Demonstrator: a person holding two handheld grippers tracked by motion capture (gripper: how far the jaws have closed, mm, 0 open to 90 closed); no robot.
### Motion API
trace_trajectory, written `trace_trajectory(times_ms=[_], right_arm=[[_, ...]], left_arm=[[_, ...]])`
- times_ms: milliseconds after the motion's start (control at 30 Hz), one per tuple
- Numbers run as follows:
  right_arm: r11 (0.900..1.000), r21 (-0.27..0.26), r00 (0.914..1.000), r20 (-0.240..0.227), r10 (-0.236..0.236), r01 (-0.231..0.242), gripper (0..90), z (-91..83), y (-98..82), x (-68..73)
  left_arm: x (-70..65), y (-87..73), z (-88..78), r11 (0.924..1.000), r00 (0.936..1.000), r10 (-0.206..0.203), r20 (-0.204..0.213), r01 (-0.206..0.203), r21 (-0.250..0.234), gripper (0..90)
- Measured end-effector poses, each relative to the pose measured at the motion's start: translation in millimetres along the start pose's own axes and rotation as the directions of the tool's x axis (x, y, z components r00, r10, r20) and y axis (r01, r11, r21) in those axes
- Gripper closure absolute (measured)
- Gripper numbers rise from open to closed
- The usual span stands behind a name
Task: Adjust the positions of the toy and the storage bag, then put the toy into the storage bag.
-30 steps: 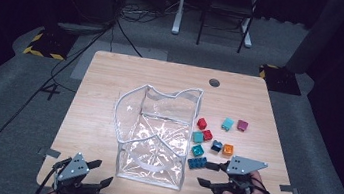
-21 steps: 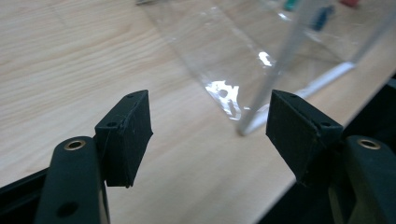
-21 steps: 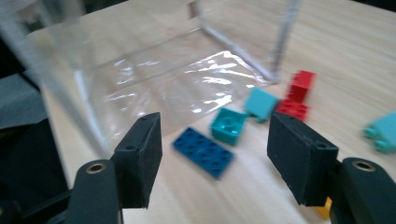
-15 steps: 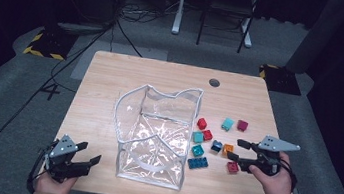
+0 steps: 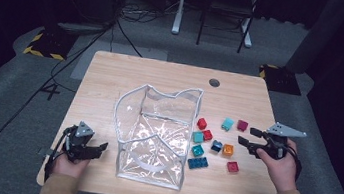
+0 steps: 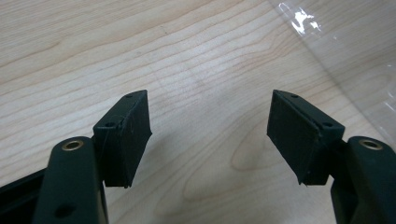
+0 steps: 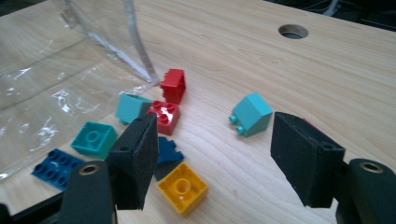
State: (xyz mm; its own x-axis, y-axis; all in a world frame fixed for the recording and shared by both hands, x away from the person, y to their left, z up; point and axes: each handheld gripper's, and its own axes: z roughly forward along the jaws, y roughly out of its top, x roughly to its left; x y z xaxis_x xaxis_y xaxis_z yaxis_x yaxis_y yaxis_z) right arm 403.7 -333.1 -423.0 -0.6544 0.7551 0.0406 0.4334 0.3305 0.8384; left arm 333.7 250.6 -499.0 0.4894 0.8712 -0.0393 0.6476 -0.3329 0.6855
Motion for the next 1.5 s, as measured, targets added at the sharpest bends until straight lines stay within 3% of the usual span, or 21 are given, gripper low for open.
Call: trace_trajectory(times_ms=[67,167,267,300,367,700,1000,1233,1367,1500], right_arm=[[1.000,0.002,0.9999,0.008,0.010,-0.010,33.2,0.6,0.0,-3.0],[1.000,0.005,0.9982,0.054,0.025,-0.026,32.3,3.8,2.2,-18.4],[0.999,0.013,0.9959,0.085,0.031,-0.033,30.9,7.1,3.4,-27.6],[0.999,0.026,0.9936,0.104,0.043,-0.045,30.4,13.3,3.8,-37.5],[0.998,0.037,0.9920,0.118,0.046,-0.051,29.3,19.6,4.1,-44.3],[0.992,0.103,0.9884,0.142,0.054,-0.069,27.3,62.1,2.6,-66.2],[0.984,0.159,0.9836,0.172,0.056,-0.084,29.4,88.3,-7.6,-69.5],[0.977,0.151,0.9683,0.223,0.112,-0.148,35.0,98.5,-13.4,-71.2],[0.974,0.148,0.9599,0.249,0.128,-0.169,42.1,101.7,-14.2,-71.5],[0.973,0.156,0.9577,0.258,0.126,-0.170,55.7,101.3,-14.4,-72.2]], left_arm=[[0.6,0.6,1.8,1.0000,1.0000,0.002,0.002,-0.002,0.001,30.3],[1.6,-0.4,7.4,1.0000,1.0000,-0.003,0.004,0.003,0.001,29.3],[1.8,-1.1,8.3,0.9998,0.9998,0.020,0.000,-0.020,0.000,28.3],[1.2,-1.8,8.2,0.9996,0.9996,0.028,0.003,-0.028,0.000,27.8],[1.3,-3.8,8.5,0.9996,0.9996,0.026,0.007,-0.025,-0.015,27.6],[2.6,-5.9,8.5,0.9994,0.9998,0.022,-0.001,-0.022,-0.028,25.5],[1.8,-6.2,8.3,0.9995,0.9998,0.017,-0.004,-0.017,-0.026,25.4],[1.4,-6.3,8.3,0.9995,0.9999,0.014,-0.005,-0.014,-0.027,25.4],[1.4,-6.3,8.3,0.9995,0.9999,0.013,-0.005,-0.013,-0.027,25.4],[1.5,-6.3,8.2,0.9996,0.9999,0.014,-0.006,-0.015,-0.026,25.4]])
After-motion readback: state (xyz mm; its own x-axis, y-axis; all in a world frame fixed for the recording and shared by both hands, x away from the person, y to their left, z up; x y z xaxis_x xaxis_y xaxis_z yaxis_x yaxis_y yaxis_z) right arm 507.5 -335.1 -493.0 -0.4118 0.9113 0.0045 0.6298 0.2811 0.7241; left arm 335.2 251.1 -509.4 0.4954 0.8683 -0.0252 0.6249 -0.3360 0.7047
